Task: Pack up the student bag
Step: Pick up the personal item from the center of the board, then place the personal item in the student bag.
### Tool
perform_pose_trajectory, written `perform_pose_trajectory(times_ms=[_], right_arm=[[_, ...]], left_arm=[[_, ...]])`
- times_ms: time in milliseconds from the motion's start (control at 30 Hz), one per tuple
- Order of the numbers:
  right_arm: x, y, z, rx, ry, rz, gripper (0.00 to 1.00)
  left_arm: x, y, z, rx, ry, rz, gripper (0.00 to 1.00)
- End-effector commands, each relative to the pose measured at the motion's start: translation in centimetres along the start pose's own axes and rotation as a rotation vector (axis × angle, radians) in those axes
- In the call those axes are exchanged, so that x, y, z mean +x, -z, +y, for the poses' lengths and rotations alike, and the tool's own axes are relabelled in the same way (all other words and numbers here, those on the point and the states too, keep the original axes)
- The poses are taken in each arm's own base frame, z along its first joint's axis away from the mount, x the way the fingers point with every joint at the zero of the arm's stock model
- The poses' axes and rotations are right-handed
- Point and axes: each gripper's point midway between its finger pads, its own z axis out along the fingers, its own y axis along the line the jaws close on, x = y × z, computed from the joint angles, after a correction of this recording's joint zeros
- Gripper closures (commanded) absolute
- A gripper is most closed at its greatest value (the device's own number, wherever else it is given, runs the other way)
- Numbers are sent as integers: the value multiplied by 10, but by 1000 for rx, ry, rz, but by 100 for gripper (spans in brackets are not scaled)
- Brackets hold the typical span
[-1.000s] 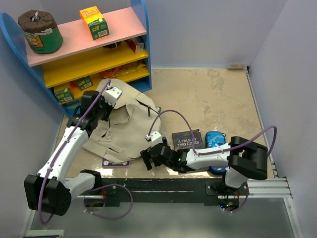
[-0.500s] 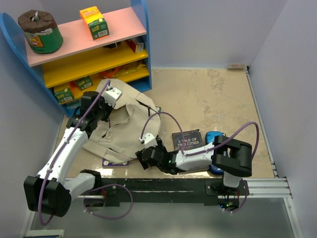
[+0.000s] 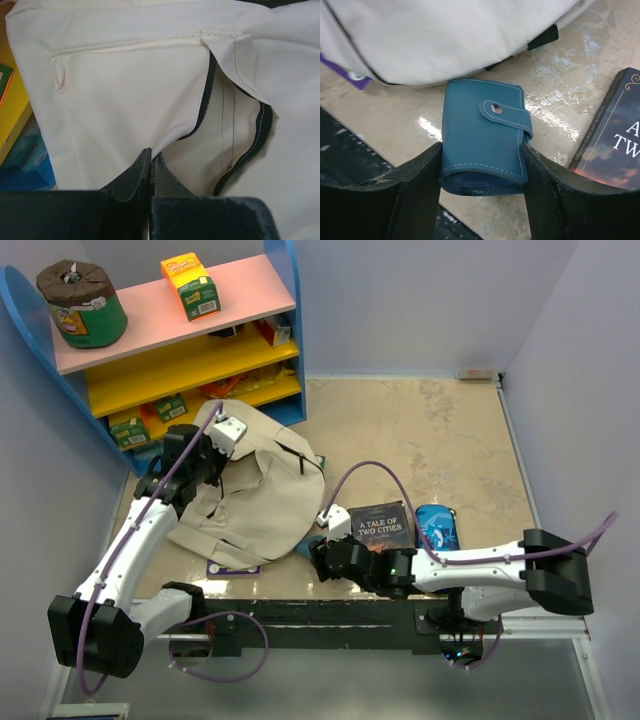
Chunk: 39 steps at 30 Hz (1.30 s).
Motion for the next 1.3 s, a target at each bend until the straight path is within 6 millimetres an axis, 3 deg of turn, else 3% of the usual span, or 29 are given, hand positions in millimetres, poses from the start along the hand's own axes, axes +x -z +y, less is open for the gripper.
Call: perform_pose_trajectory(times_ms=[0,200,367,500,667,733,767,867,967,1267], right_arm=[[-27,33,19,-99,-61,-64,46],[-71,75,40,-196,-61,-136,48],[-113,89,47,-200,-40,-230,48],[-141,77,55,-152,16,-320,45],[-175,33,66,-98,60,-378,44],[-192,28,69,-99,69,-417,44],[-192,17,66,-81,82,-410,44],[-204,4,61,-64,103,-422,45],[-204,-8,59,-50,140,-416,45],[-161,-45,70,-107,200,-312,46]], left_arm=[[-17,1,6,-11,23,-58,100],[-18,-1,3,9,34,-55,100],[-24,0,-4,55,45,-70,100],[-29,3,-23,168,52,-86,100],[-29,11,-41,265,35,-89,100],[-24,13,-47,302,15,-79,100],[-22,14,-50,315,9,-74,100],[-16,18,-59,367,-23,-67,100],[-12,21,-68,414,-43,-71,100],[-14,20,-76,457,-37,-93,100]])
